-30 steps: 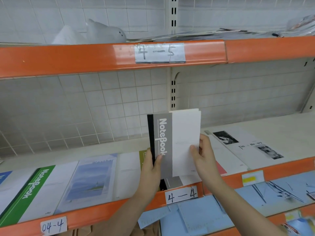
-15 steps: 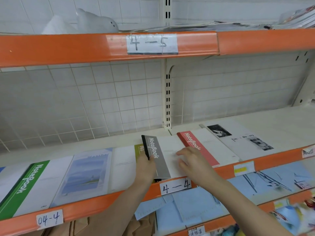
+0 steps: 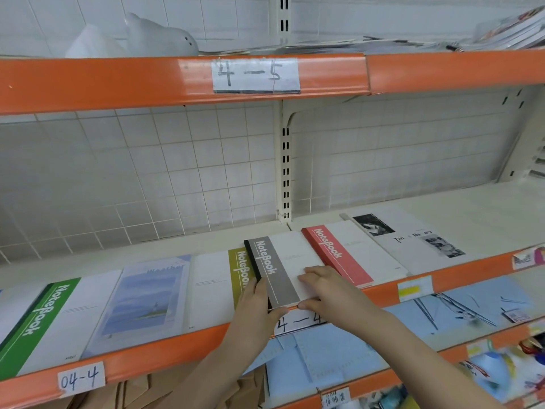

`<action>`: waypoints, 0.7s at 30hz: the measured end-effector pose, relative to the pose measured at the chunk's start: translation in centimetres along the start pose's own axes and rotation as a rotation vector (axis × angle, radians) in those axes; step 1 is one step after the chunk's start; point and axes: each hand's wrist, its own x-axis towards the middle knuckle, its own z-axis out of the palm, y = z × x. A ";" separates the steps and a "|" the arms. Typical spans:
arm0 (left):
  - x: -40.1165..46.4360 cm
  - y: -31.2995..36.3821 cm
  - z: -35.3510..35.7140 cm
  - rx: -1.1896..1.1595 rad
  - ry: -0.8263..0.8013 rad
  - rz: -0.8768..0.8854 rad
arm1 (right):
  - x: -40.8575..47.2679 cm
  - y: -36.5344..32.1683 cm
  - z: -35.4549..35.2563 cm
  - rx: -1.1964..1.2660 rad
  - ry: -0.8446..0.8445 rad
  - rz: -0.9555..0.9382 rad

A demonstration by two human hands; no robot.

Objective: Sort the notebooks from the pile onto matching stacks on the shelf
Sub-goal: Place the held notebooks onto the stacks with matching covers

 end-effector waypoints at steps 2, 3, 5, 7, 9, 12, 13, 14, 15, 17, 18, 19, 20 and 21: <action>0.3 0.0 -0.2 0.001 -0.002 0.012 | -0.1 0.0 0.0 -0.015 0.008 -0.001; 0.3 0.1 -0.4 0.008 -0.002 0.021 | -0.2 0.0 -0.1 -0.018 0.008 -0.002; 0.4 0.2 -0.6 0.022 -0.004 0.026 | -0.3 0.1 -0.1 -0.016 0.006 -0.005; 0.3 0.2 -0.7 0.020 -0.006 0.016 | -0.5 0.0 -0.2 -0.011 -0.004 -0.010; 0.3 0.3 -0.9 0.011 -0.012 0.005 | -0.4 0.0 -0.4 -0.001 -0.018 -0.014; 0.3 0.4 -1.2 -0.009 -0.005 -0.005 | -0.2 0.1 -0.9 0.019 -0.057 -0.002; 0.3 0.5 -1.3 -0.018 0.000 -0.011 | -0.1 0.2 -1.0 0.019 -0.073 0.003; 0.3 0.6 -1.4 -0.023 0.002 -0.020 | 0.1 0.3 -1.2 0.017 -0.089 0.008; 0.3 0.7 -1.4 -0.027 0.007 -0.023 | 0.2 0.3 -1.3 0.015 -0.103 0.010; 0.2 0.7 -1.5 -0.026 0.011 -0.027 | 0.4 0.5 -1.3 0.015 -0.118 0.012; 0.2 0.7 -1.5 -0.027 0.010 -0.031 | 0.5 0.5 -1.3 0.017 -0.118 0.012; 0.1 0.8 -1.5 -0.034 0.014 -0.032 | 0.6 0.6 -1.3 0.021 -0.117 0.011; 0.1 0.7 -1.4 -0.035 0.011 -0.031 | 0.5 0.6 -1.3 0.027 -0.116 0.009; 0.0 0.7 -1.3 -0.030 0.007 -0.026 | 0.5 0.6 -1.3 0.032 -0.116 0.005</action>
